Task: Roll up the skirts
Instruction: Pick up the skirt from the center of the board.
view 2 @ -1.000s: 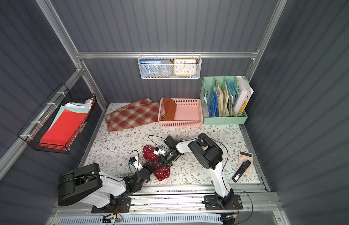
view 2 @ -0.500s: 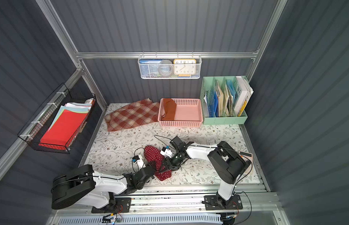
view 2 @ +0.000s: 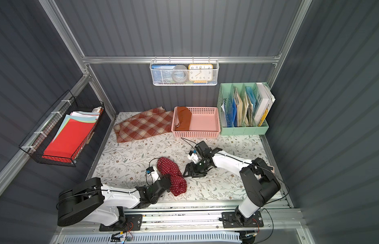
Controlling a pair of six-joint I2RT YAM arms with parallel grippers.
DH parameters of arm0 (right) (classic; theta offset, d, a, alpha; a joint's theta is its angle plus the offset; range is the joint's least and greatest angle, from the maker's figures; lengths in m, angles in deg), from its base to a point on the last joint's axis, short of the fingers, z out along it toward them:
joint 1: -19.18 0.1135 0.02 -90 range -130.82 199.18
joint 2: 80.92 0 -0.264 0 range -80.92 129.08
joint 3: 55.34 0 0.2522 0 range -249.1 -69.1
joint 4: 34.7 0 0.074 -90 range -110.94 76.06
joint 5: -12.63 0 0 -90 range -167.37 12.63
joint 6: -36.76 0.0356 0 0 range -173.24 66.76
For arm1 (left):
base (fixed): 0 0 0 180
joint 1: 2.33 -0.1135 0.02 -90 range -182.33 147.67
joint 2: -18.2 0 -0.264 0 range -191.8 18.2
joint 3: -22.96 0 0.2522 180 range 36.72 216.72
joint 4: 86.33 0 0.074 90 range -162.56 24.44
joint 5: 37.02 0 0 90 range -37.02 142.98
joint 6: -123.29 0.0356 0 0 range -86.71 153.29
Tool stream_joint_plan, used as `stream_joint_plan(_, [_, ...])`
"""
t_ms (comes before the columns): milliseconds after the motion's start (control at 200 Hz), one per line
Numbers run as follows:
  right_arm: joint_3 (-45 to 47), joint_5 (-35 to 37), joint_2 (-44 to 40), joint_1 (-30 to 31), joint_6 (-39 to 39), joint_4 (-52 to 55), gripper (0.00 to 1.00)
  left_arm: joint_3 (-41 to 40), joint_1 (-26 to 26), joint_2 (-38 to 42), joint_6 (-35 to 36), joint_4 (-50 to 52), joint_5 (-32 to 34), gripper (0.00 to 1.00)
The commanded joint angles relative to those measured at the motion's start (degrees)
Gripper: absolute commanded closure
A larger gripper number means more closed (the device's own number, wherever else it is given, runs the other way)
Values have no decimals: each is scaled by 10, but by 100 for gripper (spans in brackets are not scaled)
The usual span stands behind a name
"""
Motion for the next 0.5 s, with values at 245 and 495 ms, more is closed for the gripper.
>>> stream_joint_plan(245, [-54,16,145,73,39,-61,85,0,1,-17,42,86,-55,100])
stream_joint_plan(495, [-16,80,166,130,63,-62,95,6,1,-36,58,48,-70,100])
